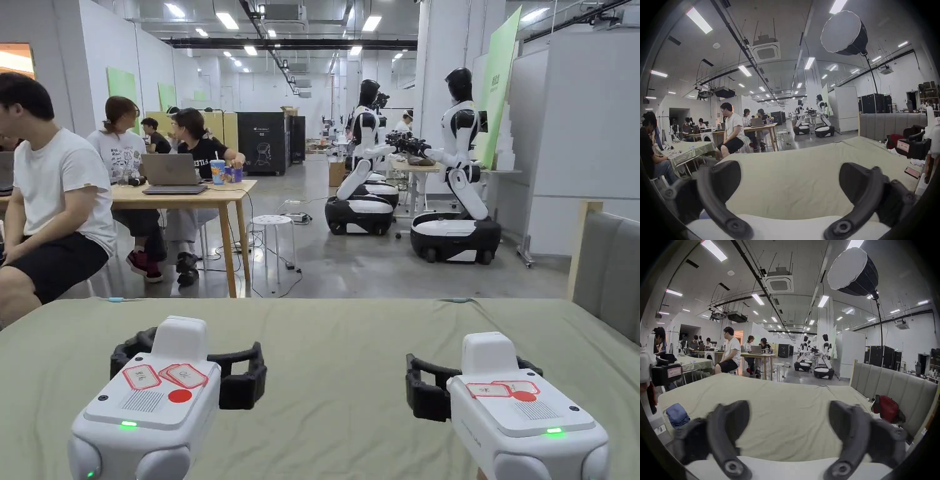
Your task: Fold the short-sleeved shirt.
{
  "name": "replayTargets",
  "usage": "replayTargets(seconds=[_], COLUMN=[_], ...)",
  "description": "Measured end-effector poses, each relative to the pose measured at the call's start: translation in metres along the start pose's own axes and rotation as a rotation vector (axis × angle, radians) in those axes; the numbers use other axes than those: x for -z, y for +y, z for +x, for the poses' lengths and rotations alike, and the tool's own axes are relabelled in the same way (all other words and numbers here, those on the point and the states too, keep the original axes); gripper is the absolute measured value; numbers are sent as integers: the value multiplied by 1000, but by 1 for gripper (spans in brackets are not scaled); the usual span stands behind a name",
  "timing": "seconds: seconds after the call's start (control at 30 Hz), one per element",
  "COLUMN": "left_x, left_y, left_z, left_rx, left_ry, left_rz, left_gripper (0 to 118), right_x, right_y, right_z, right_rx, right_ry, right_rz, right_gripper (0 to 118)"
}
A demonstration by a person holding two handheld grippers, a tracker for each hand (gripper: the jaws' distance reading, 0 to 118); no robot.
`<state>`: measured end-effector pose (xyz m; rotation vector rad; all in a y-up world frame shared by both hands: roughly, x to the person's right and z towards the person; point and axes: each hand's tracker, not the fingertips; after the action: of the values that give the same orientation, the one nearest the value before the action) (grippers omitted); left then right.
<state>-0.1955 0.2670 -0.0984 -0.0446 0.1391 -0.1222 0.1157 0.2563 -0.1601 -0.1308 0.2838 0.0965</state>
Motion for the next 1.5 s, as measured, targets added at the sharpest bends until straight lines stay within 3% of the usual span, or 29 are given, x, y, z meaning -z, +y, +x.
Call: replayTargets(seconds=[0.77, 0.93, 1.03, 1.1, 1.17, 1.33, 1.5], left_x=[-1, 0, 1, 2, 2, 2, 2], left_y=[-4, -5, -6, -6, -7, -8, -9], left_z=[-3, -4, -3, -3, -2, 0, 2], left_rx=[5, 6, 6, 7, 7, 2, 6], left_ry=[10, 7, 7, 6, 4, 4, 1], left_rz=[5, -4, -4, -6, -8, -12, -14], left_gripper=[118, 118, 118, 118, 118, 118, 118], right_x=[-1, 0, -2, -5, -8, -13, -19], right_y=[-1, 7, 15, 21, 24, 32, 30], right_z=[-5, -4, -9, -13, -14, -10, -9], right_rx=[4, 77, 97, 60, 47, 145, 123], right_ry=[6, 16, -96, -134, -128, -115, -136], right_rz=[6, -65, -78, -59, -49, -84, -36], right_gripper=[118, 118, 118, 118, 118, 118, 118])
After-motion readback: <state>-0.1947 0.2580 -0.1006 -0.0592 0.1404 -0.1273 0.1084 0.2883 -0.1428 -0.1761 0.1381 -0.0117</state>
